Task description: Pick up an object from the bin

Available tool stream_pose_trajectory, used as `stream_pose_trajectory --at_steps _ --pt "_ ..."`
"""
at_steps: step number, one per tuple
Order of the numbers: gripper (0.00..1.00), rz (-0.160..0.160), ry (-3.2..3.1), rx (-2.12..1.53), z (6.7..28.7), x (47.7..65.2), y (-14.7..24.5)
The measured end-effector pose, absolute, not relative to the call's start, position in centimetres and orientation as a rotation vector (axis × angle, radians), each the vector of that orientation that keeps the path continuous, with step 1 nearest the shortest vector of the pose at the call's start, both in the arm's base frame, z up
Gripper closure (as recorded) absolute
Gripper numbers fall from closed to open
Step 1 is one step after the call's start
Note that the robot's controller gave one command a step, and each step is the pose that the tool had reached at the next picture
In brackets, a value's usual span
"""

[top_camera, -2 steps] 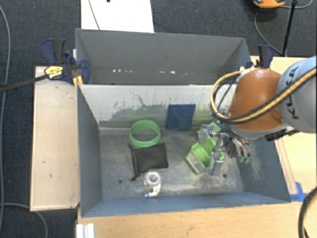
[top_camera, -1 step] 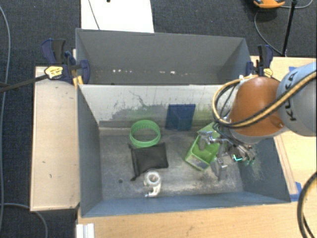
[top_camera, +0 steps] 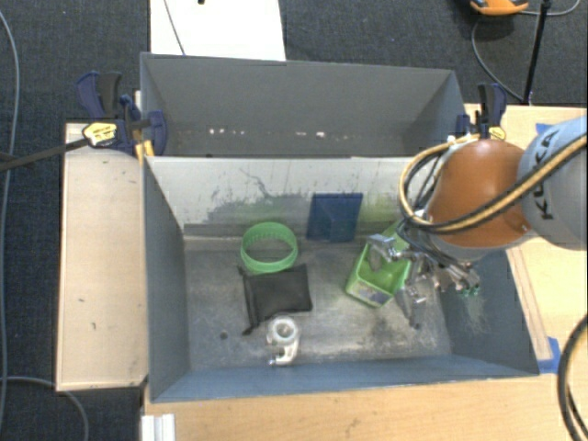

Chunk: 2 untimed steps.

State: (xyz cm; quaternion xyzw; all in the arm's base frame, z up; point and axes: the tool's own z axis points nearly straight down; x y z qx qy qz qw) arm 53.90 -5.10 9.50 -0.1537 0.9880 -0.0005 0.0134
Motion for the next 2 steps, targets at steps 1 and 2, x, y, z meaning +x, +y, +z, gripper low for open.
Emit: stream_pose_trajectory --at_steps 1,2 --pt "1.0 -0.002 3.078 -0.478 9.5 53.9 -5.1" --pt "1.0 -0.003 3.088 -0.47 10.24 53.0 -4.12"
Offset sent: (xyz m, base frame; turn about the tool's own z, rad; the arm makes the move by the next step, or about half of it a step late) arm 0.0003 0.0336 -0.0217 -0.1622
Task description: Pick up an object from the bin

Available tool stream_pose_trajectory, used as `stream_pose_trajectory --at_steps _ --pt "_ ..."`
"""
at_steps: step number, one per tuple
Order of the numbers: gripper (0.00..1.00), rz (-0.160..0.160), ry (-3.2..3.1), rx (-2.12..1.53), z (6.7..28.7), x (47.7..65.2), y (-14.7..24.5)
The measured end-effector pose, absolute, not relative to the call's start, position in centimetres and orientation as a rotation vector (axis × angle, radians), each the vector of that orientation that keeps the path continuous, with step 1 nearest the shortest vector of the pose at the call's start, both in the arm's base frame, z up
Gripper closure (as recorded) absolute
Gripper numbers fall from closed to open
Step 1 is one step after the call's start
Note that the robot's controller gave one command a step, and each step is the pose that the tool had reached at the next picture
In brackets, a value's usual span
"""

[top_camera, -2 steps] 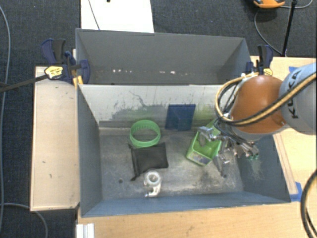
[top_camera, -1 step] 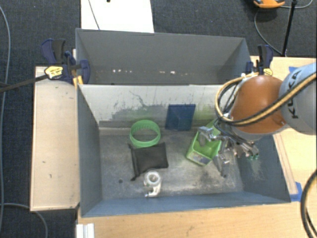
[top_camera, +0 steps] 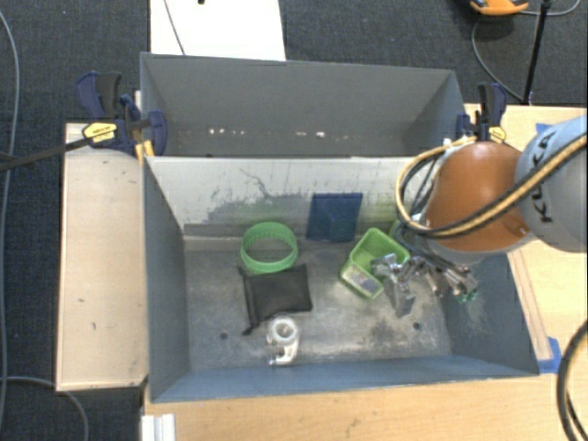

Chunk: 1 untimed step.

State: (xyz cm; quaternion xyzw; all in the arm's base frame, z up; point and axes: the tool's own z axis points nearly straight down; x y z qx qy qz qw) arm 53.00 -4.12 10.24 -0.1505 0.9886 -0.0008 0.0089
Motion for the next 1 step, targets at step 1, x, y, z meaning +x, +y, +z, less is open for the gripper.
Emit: stream_pose_trajectory --at_steps 1 --pt "1.0 -0.002 3.088 -0.47 10.24 52.99 -4.12"
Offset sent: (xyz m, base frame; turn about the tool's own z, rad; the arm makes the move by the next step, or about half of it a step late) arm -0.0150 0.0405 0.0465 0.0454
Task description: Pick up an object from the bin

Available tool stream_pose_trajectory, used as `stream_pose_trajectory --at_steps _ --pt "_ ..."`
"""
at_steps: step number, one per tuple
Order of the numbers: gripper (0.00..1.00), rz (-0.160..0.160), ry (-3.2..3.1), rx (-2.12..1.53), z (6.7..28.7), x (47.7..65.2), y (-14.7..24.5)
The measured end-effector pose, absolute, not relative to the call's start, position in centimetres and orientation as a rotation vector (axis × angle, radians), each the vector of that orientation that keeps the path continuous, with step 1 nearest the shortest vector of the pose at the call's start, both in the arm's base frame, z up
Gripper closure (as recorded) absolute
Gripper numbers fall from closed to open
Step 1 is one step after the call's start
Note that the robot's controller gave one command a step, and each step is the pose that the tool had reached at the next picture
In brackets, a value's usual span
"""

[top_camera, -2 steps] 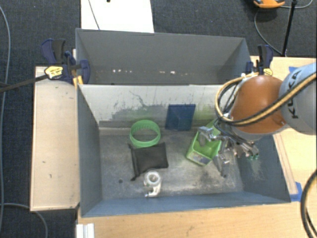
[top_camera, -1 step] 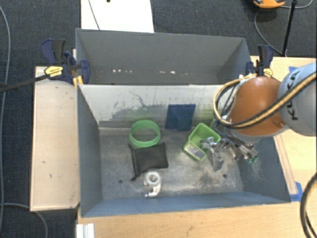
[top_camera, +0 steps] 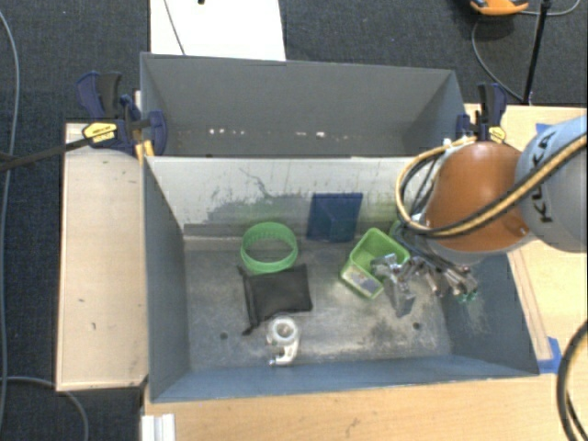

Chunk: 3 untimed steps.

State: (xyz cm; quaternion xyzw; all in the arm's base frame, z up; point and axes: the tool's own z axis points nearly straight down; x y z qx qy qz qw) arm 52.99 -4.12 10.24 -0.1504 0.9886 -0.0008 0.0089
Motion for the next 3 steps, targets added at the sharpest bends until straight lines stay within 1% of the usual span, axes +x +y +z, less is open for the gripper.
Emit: stream_pose_trajectory --at_steps 1,2,3 --pt "0.0 -0.003 3.093 -0.447 10.9 52.6 -3.5" --pt "0.0 -0.001 3.093 -0.399 14.9 51.6 -0.1" --pt "0.0 -0.011 3.071 -0.504 25.5 54.0 -4.5"
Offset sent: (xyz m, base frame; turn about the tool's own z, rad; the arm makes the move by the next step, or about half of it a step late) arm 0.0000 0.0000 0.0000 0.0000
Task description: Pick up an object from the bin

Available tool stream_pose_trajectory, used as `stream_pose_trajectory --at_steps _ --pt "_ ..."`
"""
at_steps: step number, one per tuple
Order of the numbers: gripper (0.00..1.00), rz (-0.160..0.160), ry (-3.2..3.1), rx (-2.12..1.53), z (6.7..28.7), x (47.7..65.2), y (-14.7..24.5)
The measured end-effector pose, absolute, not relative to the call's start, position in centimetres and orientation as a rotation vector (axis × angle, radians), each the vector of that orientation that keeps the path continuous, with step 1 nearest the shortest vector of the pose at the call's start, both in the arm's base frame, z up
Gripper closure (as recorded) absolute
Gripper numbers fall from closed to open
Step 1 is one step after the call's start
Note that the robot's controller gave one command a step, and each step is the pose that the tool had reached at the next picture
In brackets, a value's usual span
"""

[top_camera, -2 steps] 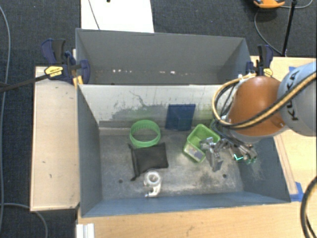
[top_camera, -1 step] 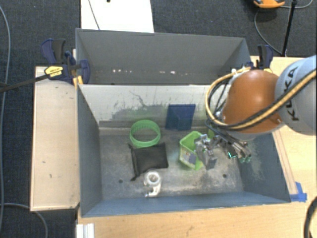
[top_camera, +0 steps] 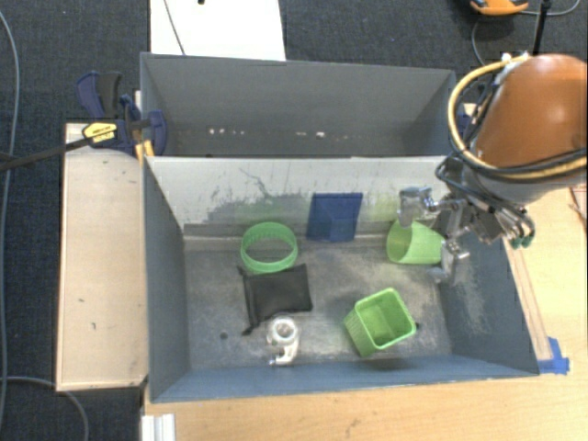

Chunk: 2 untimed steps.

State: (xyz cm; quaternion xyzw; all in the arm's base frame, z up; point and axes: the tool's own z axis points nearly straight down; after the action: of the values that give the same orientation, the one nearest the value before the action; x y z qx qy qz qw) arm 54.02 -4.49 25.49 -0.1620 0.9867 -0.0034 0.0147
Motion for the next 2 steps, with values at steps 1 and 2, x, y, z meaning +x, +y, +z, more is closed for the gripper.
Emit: stream_pose_trajectory --at_steps 1,2 --pt "1.0 -0.004 3.08 -0.505 25.03 53.8 -4.28" --pt "1.0 -0.004 3.081 -0.505 25.03 53.8 -4.28"
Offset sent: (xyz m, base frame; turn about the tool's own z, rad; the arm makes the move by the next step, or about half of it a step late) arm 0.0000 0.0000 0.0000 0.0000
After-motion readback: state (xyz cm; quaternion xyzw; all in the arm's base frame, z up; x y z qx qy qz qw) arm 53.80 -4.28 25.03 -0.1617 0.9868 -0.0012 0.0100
